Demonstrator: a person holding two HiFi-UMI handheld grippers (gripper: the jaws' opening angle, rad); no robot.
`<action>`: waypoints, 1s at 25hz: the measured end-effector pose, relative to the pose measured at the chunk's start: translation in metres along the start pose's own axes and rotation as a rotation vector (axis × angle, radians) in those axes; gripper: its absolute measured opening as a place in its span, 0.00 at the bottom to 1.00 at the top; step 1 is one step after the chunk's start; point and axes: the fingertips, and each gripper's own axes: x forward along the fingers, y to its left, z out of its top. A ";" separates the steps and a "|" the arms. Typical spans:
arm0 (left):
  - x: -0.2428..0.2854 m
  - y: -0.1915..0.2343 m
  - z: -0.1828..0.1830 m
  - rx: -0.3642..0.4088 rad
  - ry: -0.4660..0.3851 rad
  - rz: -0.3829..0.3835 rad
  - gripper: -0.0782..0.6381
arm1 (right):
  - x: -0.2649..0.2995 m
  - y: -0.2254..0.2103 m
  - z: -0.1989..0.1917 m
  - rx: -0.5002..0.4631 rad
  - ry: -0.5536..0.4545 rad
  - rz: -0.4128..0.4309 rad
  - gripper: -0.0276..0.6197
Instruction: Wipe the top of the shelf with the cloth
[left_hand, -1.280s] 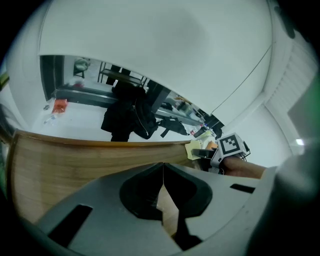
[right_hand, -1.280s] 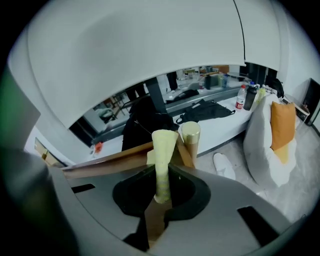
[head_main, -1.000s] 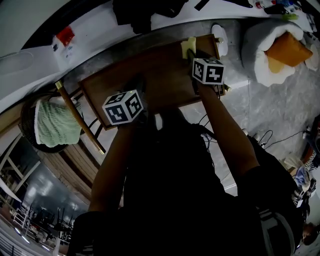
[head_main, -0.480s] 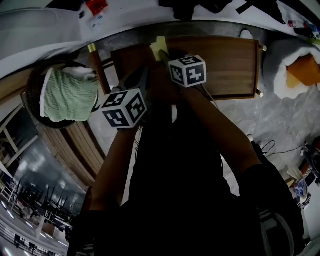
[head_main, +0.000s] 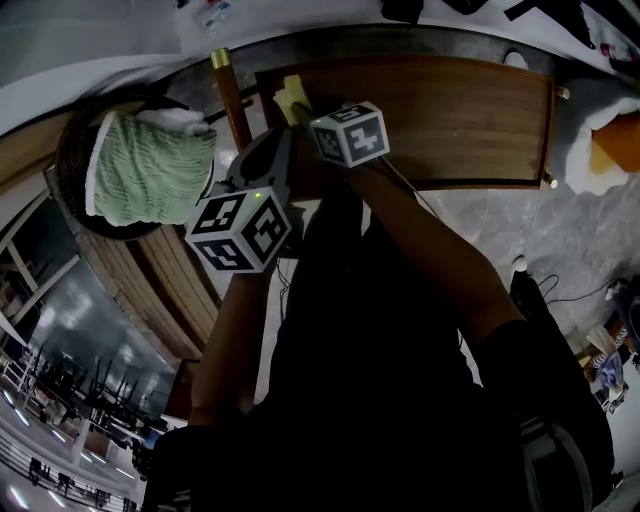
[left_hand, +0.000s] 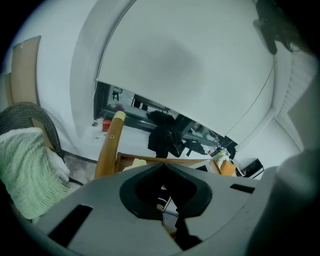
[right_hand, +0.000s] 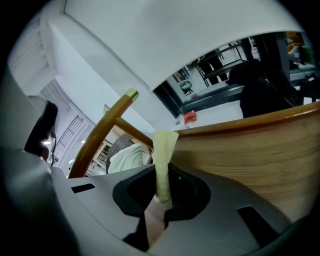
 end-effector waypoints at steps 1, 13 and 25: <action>-0.003 0.002 -0.001 0.002 -0.005 0.007 0.12 | 0.004 0.005 -0.003 -0.016 0.009 0.001 0.12; 0.007 0.002 -0.023 -0.012 0.005 0.049 0.12 | 0.001 -0.006 -0.025 -0.117 0.102 -0.077 0.12; 0.088 -0.057 -0.072 -0.051 0.035 0.021 0.13 | -0.077 -0.090 -0.022 -0.166 0.098 -0.149 0.12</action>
